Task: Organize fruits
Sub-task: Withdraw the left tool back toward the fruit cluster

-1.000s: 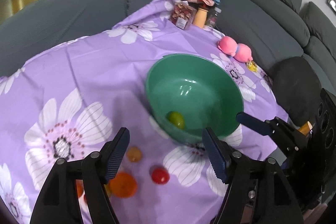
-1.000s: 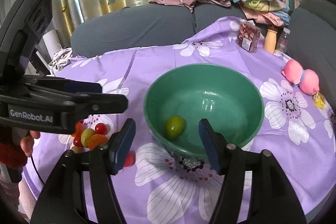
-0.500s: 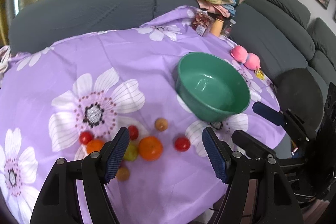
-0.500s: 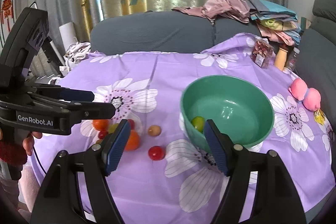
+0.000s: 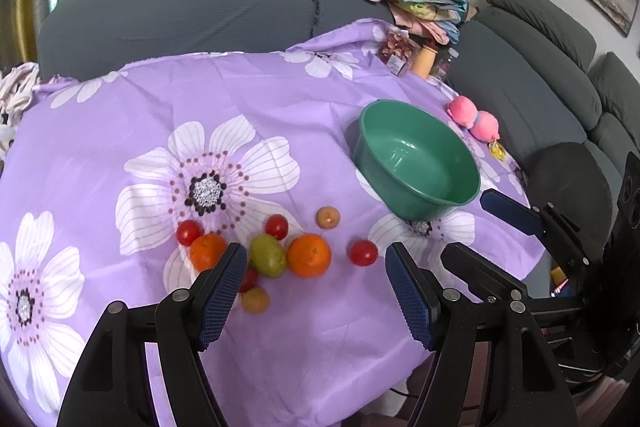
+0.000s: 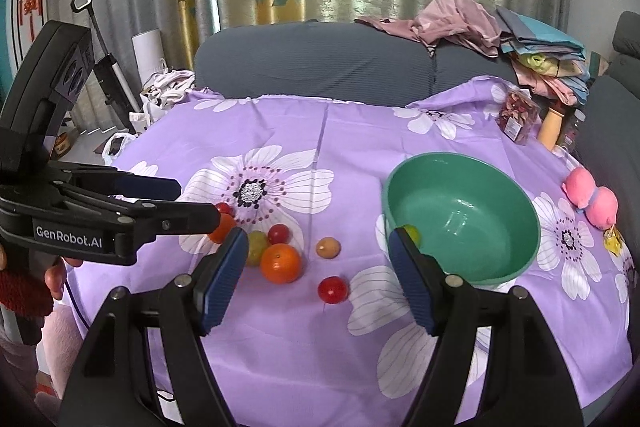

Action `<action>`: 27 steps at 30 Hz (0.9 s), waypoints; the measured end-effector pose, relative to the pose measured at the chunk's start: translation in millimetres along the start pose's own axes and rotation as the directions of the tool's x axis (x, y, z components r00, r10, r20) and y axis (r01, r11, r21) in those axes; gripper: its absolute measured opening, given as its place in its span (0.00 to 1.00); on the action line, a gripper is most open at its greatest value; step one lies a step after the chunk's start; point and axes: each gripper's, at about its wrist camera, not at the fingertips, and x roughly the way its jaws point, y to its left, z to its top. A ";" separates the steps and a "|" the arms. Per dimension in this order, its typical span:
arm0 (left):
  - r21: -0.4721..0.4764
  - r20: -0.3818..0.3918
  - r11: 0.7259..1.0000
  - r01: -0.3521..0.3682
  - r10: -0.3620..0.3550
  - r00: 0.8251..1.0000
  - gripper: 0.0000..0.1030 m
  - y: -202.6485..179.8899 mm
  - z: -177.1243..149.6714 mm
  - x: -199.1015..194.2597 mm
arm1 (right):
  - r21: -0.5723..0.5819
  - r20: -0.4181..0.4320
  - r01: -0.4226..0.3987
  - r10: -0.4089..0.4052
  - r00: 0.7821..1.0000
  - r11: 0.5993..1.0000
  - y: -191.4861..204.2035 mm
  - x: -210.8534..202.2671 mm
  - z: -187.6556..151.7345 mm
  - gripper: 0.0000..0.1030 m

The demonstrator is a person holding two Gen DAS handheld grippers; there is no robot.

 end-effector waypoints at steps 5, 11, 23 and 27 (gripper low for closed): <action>-0.018 -0.003 1.000 -0.005 0.005 1.000 0.69 7.8 -5.1 -1.7 | -0.012 -0.012 -0.008 0.008 1.000 1.000 8.8 3.2 0.0 0.71; -0.051 -0.012 0.998 -0.020 0.019 1.000 0.69 20.9 -11.8 -0.2 | -0.013 -0.049 -0.034 0.033 0.998 0.999 15.3 13.6 -4.3 0.71; -0.160 -0.057 0.987 -0.026 0.017 0.998 0.69 62.0 -32.6 11.2 | 0.061 -0.199 -0.138 0.147 0.969 0.989 14.5 51.2 -32.0 0.71; -0.176 -0.067 0.984 0.020 -0.032 0.997 0.69 63.6 -36.7 18.5 | 0.079 -0.225 -0.157 0.171 0.959 0.985 15.8 63.4 -38.5 0.71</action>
